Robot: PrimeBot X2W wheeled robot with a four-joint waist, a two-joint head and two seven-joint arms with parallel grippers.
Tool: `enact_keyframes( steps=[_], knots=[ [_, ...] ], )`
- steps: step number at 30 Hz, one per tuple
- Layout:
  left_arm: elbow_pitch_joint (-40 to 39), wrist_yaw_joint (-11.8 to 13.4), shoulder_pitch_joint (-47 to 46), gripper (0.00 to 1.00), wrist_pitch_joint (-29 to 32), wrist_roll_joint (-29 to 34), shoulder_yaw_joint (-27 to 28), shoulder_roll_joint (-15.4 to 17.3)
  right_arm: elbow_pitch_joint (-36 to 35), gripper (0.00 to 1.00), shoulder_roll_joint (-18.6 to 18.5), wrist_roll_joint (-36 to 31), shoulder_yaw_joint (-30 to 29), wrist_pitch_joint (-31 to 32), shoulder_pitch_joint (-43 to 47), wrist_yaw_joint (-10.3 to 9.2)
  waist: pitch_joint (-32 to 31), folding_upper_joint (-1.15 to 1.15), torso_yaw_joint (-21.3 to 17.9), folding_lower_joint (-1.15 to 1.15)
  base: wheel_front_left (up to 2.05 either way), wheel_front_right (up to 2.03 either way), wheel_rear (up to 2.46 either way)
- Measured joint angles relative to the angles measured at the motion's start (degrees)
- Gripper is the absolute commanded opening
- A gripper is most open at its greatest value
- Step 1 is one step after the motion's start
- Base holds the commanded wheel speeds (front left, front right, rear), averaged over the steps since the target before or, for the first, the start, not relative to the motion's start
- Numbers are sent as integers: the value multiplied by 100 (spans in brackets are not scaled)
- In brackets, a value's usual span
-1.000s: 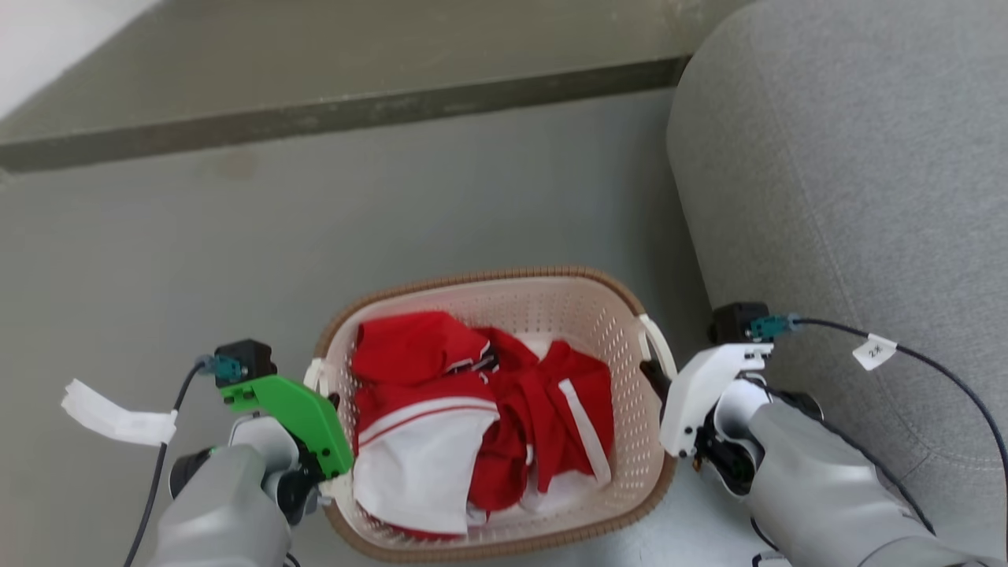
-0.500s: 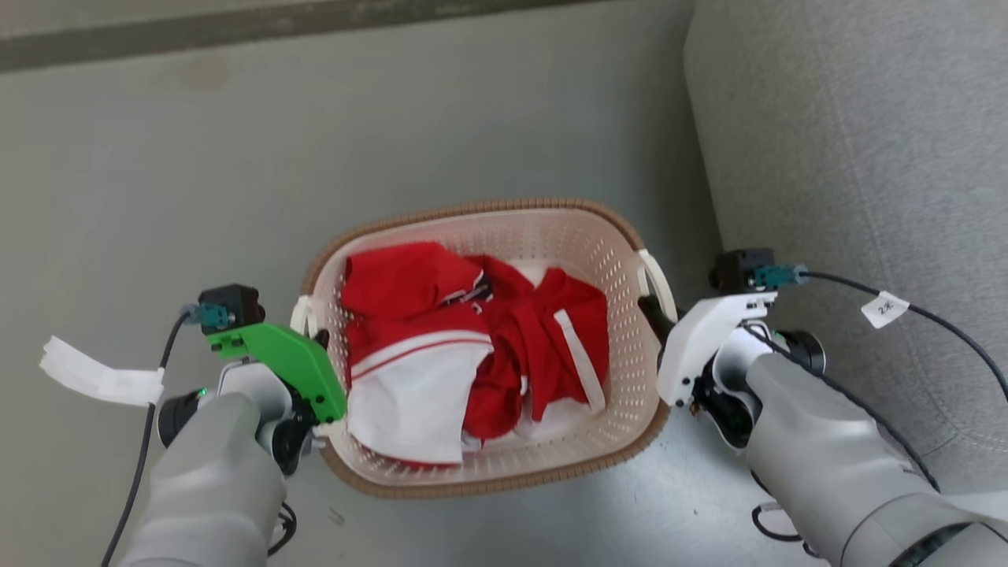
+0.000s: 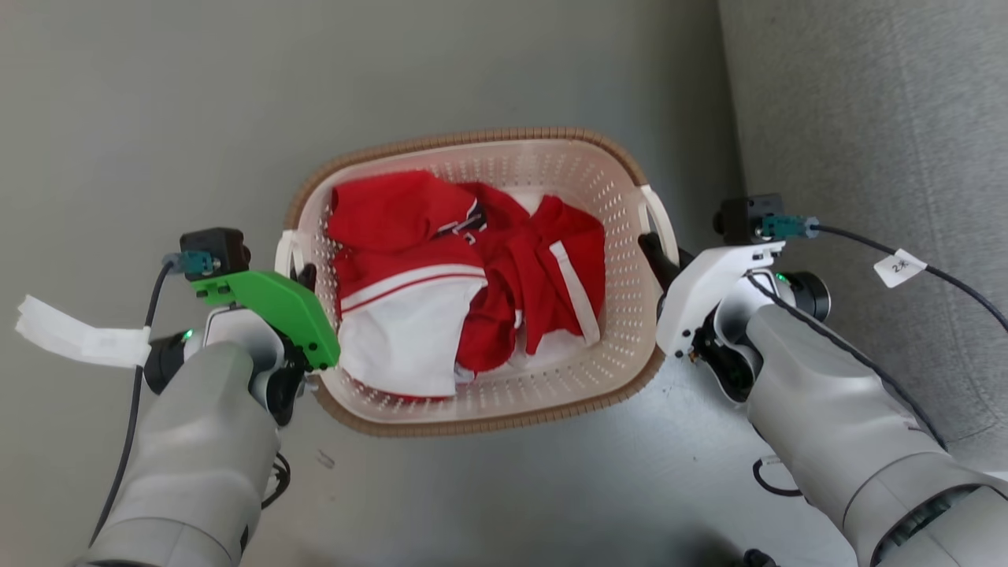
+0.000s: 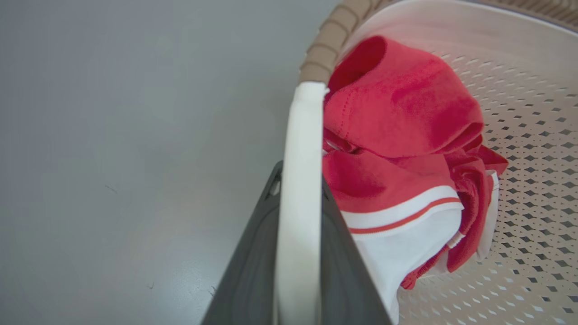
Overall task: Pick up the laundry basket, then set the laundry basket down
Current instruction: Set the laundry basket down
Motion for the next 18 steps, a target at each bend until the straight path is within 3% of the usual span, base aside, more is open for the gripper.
enact_keyframes(
  steps=[18],
  knots=[
    [8, 90, -513, 0, -326, 190, -24, 19, -1, 0, -47, -14, 32, -222, -479, 0, 946, 0, 79, 0, 0, 0, 0]
  ],
)
